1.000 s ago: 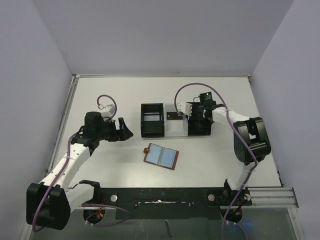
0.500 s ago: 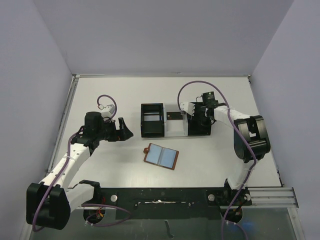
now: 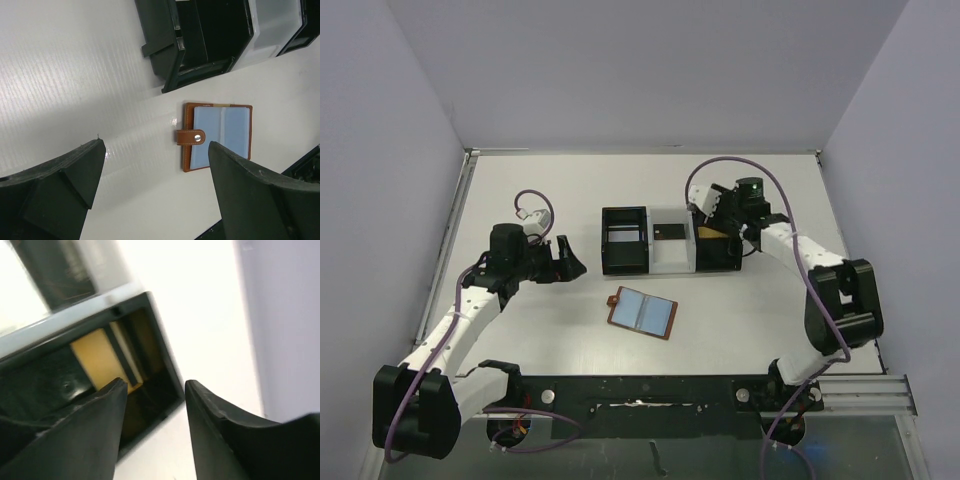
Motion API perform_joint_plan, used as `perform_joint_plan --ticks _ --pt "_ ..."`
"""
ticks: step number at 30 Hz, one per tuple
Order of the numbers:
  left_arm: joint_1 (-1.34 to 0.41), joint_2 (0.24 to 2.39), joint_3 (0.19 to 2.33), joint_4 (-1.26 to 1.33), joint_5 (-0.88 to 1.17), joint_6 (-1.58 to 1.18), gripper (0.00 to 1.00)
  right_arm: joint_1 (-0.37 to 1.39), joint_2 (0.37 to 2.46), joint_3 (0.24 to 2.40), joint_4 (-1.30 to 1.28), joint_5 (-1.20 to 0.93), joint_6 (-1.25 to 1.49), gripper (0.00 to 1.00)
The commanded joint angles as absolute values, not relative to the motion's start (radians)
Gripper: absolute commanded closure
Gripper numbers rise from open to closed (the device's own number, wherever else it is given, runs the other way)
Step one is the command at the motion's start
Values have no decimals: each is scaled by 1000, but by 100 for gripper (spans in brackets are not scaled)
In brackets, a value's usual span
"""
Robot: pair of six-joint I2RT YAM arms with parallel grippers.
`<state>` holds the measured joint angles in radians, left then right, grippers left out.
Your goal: Take the credit cards out of the card holder
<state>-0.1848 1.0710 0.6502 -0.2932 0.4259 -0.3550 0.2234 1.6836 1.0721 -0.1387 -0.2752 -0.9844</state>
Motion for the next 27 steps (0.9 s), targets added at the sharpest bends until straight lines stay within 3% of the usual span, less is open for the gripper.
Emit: perform_joint_plan --ticks 1,7,8,9,10,13,16,22,24,27 --pt "-191 1056 685 -267 399 -358 17 238 1456 992 186 -166 -747 45" --pt "-222 1068 678 -243 465 -376 17 288 1218 905 223 -65 -277 35" --pt "-223 1066 677 -242 465 -376 17 292 1157 877 237 -49 -190 30" --pt "-224 1064 675 -241 465 -376 17 294 1114 850 250 -5 -103 17" --pt "-225 1062 675 -240 465 -376 17 293 1072 821 252 51 8 11" --pt "-230 1054 669 -232 465 -380 17 287 977 775 132 237 297 2" --pt "-234 1051 664 -224 486 -386 17 280 898 748 -15 241 513 2" --pt "-285 1065 661 -213 504 -413 19 294 839 589 14 -122 762 0" --pt "-330 1075 643 -199 488 -439 23 349 872 540 20 -153 869 10" --pt "-435 1108 634 -170 448 -490 28 529 923 509 -15 7 998 21"
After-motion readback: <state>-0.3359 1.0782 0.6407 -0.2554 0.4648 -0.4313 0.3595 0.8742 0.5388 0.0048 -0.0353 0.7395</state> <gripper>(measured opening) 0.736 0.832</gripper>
